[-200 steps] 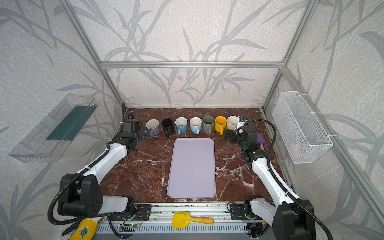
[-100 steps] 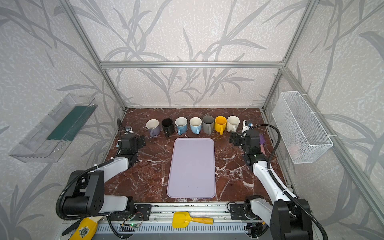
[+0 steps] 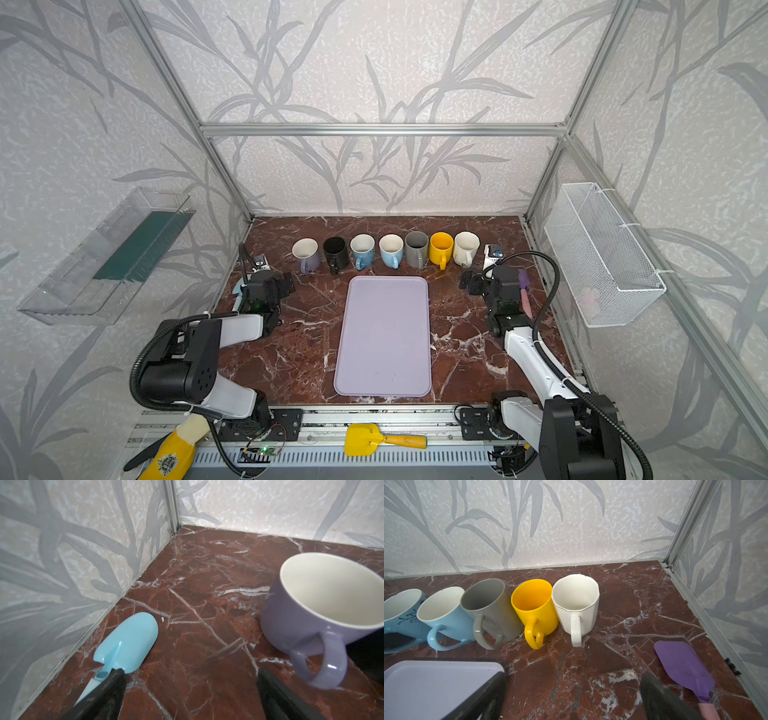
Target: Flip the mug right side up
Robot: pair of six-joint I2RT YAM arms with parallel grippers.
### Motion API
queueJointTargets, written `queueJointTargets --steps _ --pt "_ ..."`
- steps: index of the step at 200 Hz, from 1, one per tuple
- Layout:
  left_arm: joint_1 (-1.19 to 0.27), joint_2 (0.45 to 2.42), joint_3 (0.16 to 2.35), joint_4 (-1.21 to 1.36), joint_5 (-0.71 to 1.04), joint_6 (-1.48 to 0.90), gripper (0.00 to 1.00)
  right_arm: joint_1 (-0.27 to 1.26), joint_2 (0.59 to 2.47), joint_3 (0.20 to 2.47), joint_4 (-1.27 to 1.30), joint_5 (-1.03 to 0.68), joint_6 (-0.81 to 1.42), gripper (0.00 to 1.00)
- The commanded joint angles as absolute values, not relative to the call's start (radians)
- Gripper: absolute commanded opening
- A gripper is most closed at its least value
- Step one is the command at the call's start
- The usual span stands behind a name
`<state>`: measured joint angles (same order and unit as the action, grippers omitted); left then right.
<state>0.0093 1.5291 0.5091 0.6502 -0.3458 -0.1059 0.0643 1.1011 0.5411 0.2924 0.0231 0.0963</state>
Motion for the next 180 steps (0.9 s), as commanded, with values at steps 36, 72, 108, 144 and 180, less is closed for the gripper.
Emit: queueJointTargets --steps 36,72,108,144,180 --pt "0.011 1.532 0.532 0.629 -0.351 -0.099 0.99 0.058 1.151 0.499 0.425 0.084 0.022 0.99" --pt "0.011 1.532 0.533 0.627 -0.350 -0.099 0.99 0.051 1.213 0.479 0.494 0.076 0.008 0.99" --pt "0.009 1.534 0.535 0.625 -0.353 -0.099 0.99 0.046 1.283 0.442 0.581 0.066 -0.001 0.99" --pt "0.010 1.528 0.512 0.665 -0.332 -0.093 0.99 0.044 1.386 0.388 0.730 0.030 -0.002 0.99" --pt "0.013 1.558 0.345 0.998 -0.268 -0.085 0.99 0.044 1.563 0.365 0.961 -0.049 -0.031 0.99"
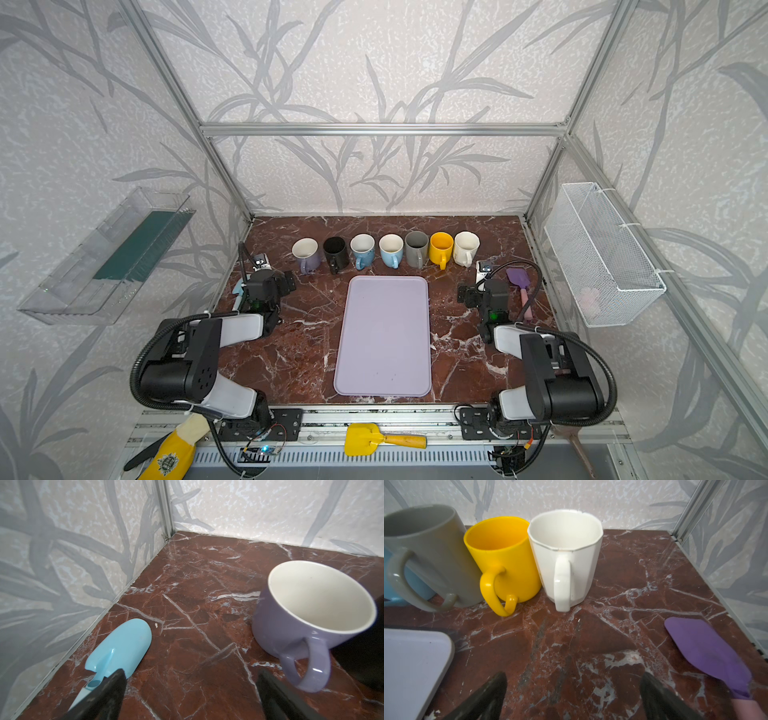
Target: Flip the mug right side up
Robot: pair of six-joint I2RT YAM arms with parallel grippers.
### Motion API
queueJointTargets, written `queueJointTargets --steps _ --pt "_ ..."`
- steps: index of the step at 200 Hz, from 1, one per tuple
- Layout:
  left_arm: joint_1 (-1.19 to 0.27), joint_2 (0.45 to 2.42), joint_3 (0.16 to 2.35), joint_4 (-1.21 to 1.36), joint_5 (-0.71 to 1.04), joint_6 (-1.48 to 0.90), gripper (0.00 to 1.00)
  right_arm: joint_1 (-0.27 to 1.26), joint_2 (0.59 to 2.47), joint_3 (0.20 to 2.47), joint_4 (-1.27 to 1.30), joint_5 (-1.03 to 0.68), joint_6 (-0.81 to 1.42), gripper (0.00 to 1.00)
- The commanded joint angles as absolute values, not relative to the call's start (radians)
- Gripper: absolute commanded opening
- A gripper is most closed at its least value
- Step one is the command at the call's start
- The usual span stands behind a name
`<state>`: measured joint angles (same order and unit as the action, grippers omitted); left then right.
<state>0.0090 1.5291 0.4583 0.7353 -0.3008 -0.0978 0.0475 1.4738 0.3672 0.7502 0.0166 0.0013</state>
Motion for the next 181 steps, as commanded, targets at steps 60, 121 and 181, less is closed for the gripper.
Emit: queueJointTargets --steps 60,121,181 --pt "0.016 1.562 0.355 0.977 -0.264 -0.088 0.99 0.049 1.549 0.392 0.883 -0.073 -0.051 0.99" --pt "0.014 1.567 0.350 0.997 -0.269 -0.080 0.99 0.049 1.545 0.399 0.864 -0.072 -0.055 0.99" --pt "0.015 1.564 0.351 0.994 -0.269 -0.081 0.99 0.088 1.549 0.416 0.831 -0.029 -0.089 0.99"
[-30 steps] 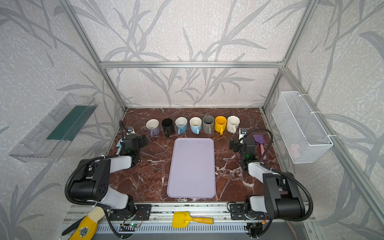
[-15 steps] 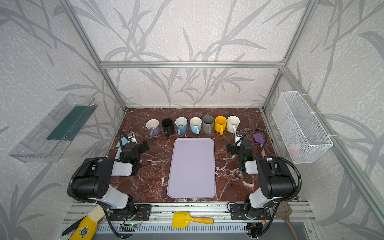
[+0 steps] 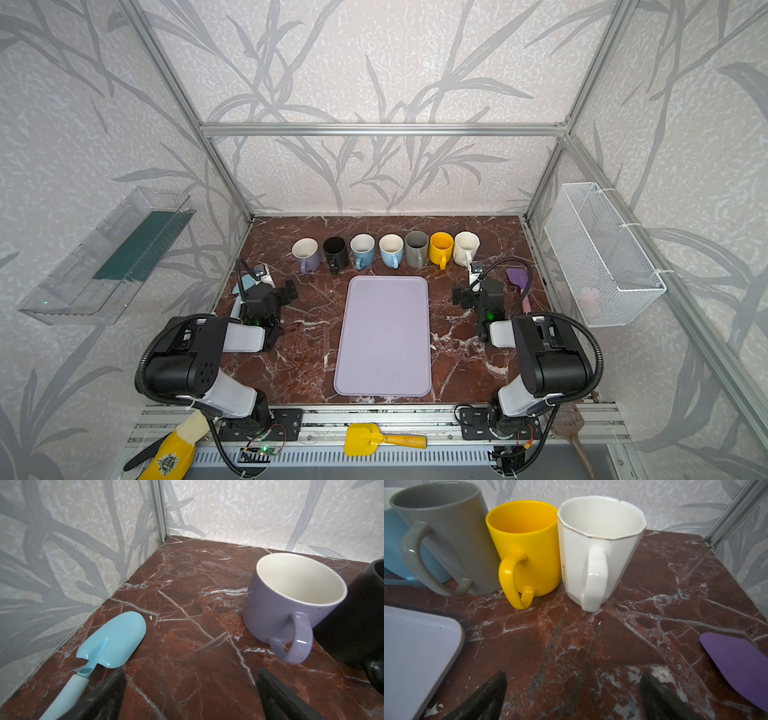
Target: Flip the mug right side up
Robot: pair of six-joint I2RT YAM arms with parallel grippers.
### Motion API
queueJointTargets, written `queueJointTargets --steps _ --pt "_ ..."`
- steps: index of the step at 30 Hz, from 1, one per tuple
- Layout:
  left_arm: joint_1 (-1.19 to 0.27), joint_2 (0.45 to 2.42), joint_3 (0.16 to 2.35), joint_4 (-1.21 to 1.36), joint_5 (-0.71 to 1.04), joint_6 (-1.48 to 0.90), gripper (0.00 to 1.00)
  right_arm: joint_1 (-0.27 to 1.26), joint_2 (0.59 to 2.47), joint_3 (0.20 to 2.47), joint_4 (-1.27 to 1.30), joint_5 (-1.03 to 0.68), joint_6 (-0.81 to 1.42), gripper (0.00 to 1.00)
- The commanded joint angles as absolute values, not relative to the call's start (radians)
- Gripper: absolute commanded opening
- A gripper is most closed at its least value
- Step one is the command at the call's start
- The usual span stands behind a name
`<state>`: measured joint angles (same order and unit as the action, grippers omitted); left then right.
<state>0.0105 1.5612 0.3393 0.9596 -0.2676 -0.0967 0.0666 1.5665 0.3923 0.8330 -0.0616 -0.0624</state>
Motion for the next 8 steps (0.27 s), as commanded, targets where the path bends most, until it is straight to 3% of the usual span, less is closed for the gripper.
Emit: queueJointTargets --steps 1,8 --pt "0.015 1.564 0.350 0.994 -0.269 -0.081 0.99 0.089 1.550 0.418 0.831 -0.027 -0.089 0.99" --pt "0.014 1.564 0.350 0.994 -0.268 -0.081 0.99 0.091 1.545 0.410 0.842 -0.023 -0.090 0.99"
